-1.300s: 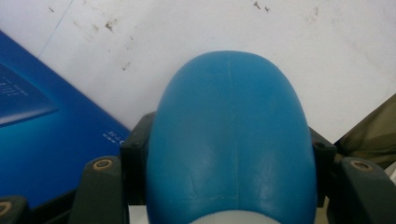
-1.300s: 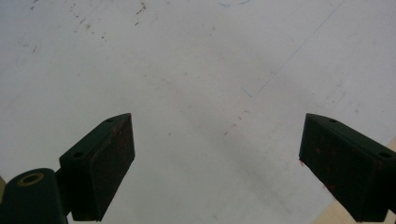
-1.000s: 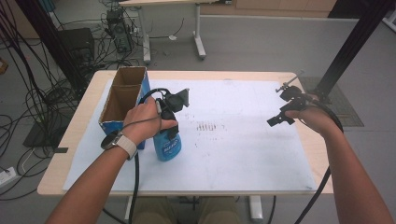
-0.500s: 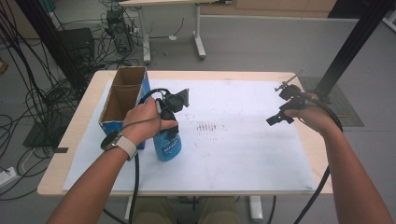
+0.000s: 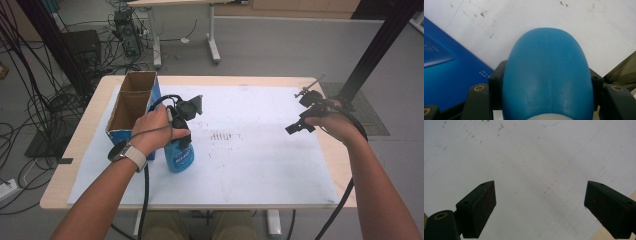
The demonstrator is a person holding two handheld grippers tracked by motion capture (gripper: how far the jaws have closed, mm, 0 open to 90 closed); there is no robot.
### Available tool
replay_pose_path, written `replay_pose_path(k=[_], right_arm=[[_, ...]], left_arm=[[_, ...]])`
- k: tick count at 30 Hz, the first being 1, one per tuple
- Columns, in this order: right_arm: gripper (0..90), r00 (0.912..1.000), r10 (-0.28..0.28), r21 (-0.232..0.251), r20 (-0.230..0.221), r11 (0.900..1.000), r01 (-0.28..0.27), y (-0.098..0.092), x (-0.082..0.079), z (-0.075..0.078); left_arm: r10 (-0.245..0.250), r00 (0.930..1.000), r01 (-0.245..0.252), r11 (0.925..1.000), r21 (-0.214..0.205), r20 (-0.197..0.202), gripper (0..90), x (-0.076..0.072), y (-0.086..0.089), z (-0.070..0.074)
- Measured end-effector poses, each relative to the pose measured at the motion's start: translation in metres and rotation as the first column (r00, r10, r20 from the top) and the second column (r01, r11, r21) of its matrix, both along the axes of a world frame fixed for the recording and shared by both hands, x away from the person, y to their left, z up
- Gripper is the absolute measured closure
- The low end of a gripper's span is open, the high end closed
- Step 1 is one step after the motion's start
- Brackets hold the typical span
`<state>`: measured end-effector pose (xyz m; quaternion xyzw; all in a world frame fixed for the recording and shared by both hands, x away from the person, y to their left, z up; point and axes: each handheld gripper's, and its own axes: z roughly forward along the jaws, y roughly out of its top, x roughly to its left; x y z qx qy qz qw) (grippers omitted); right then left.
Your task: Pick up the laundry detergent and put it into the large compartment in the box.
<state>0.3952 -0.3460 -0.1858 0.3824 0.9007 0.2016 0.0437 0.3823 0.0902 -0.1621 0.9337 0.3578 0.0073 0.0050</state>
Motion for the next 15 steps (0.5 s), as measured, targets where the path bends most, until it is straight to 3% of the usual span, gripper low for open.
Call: replay_pose_path(k=[15], right_arm=[[10.5,1.0000,0.002,-0.002,-0.004,1.0000,-0.002,0.0023,0.0011,-0.0005]], left_arm=[[-0.002,1.0000,0.002,1.0000,0.000,-0.001,38.4,0.0005,0.0003,0.0001]])
